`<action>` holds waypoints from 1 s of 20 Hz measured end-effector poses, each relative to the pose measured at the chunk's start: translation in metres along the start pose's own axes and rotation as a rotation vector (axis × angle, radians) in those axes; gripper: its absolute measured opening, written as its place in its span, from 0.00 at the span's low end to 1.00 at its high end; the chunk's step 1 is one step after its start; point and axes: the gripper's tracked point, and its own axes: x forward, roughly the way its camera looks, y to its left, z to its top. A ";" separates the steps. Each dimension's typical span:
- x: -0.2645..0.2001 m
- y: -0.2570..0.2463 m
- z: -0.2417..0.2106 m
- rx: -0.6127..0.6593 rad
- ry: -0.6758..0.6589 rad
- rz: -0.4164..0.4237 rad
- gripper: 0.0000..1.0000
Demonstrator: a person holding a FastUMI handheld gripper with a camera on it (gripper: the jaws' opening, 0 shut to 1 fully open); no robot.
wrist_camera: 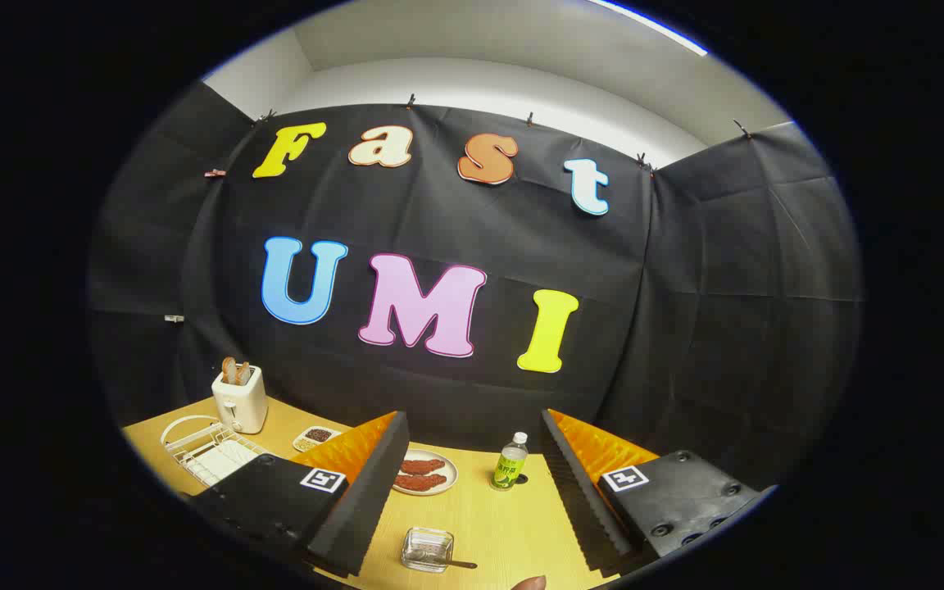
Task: Take the plate from the dish rack, then take the spoon from the basket and place it into the plate.
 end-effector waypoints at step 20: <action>0.002 0.038 0.004 -0.026 -0.002 0.068 0.97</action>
